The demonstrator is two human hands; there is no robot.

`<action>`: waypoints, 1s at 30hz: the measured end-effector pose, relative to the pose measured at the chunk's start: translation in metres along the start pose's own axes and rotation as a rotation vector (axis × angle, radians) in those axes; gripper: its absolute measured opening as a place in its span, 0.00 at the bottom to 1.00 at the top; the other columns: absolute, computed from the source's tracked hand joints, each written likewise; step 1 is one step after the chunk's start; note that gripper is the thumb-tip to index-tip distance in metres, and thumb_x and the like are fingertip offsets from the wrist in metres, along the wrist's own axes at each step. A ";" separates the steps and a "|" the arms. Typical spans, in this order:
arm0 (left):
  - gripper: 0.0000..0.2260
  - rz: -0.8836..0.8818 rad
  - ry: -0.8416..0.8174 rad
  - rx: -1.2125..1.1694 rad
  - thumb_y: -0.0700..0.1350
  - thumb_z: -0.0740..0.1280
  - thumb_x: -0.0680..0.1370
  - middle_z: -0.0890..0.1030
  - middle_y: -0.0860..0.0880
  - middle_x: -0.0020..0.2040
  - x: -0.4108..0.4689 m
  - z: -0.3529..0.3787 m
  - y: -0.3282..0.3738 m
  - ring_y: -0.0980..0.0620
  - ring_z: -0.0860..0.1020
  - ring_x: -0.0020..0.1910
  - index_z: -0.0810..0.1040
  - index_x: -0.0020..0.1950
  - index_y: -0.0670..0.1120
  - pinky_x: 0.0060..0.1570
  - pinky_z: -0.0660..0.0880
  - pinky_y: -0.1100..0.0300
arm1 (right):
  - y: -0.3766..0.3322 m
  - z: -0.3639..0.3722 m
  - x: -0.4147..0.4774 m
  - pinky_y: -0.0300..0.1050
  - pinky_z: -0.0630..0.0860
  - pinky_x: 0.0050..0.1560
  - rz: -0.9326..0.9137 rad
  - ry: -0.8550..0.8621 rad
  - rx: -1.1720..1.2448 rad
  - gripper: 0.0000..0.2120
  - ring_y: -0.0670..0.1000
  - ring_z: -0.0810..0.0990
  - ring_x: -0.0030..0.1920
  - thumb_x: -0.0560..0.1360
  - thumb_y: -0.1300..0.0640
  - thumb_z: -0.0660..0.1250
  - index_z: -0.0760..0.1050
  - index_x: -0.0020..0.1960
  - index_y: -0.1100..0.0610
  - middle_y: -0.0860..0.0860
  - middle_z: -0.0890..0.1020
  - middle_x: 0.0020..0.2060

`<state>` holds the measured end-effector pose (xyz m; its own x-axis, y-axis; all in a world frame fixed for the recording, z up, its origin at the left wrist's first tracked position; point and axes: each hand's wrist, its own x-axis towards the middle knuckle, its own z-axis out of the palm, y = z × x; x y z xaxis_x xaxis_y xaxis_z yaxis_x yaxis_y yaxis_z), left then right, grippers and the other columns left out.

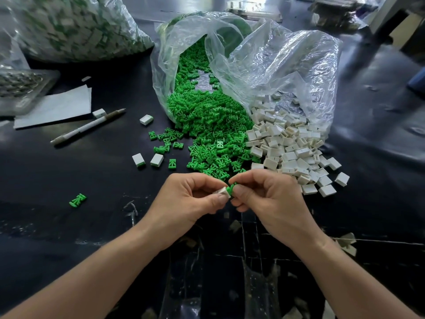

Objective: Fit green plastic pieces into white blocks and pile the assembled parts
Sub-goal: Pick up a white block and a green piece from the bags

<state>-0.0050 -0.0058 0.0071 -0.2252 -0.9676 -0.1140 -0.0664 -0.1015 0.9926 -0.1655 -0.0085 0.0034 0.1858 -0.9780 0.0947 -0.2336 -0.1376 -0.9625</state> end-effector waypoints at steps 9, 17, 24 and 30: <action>0.10 0.020 0.000 0.037 0.45 0.71 0.64 0.81 0.49 0.32 -0.001 0.000 0.001 0.56 0.78 0.32 0.83 0.42 0.42 0.32 0.75 0.66 | 0.003 -0.002 -0.002 0.34 0.76 0.31 0.069 -0.084 -0.070 0.09 0.44 0.80 0.30 0.75 0.62 0.65 0.78 0.40 0.50 0.48 0.81 0.29; 0.04 -0.050 -0.050 0.021 0.37 0.69 0.71 0.83 0.44 0.35 -0.002 -0.001 0.004 0.55 0.79 0.32 0.83 0.44 0.41 0.32 0.76 0.65 | 0.003 -0.001 -0.005 0.51 0.74 0.37 -0.072 -0.144 -0.331 0.09 0.49 0.75 0.33 0.78 0.59 0.59 0.71 0.41 0.58 0.49 0.76 0.31; 0.07 -0.007 -0.117 0.226 0.37 0.69 0.73 0.81 0.49 0.30 -0.007 -0.003 0.000 0.54 0.80 0.30 0.82 0.38 0.47 0.30 0.75 0.66 | 0.001 -0.005 -0.006 0.51 0.70 0.34 -0.220 -0.240 -0.596 0.09 0.53 0.72 0.32 0.77 0.59 0.56 0.70 0.40 0.58 0.50 0.73 0.31; 0.04 -0.014 -0.042 -0.017 0.41 0.69 0.68 0.81 0.45 0.29 -0.009 0.005 0.001 0.52 0.80 0.27 0.81 0.39 0.42 0.26 0.75 0.65 | -0.002 0.002 -0.010 0.40 0.65 0.28 -0.270 -0.052 -0.555 0.09 0.51 0.69 0.28 0.76 0.59 0.56 0.68 0.37 0.58 0.49 0.72 0.27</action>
<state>-0.0079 0.0038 0.0091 -0.2654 -0.9554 -0.1295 -0.0531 -0.1196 0.9914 -0.1649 0.0022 0.0043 0.3508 -0.8903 0.2903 -0.6312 -0.4538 -0.6290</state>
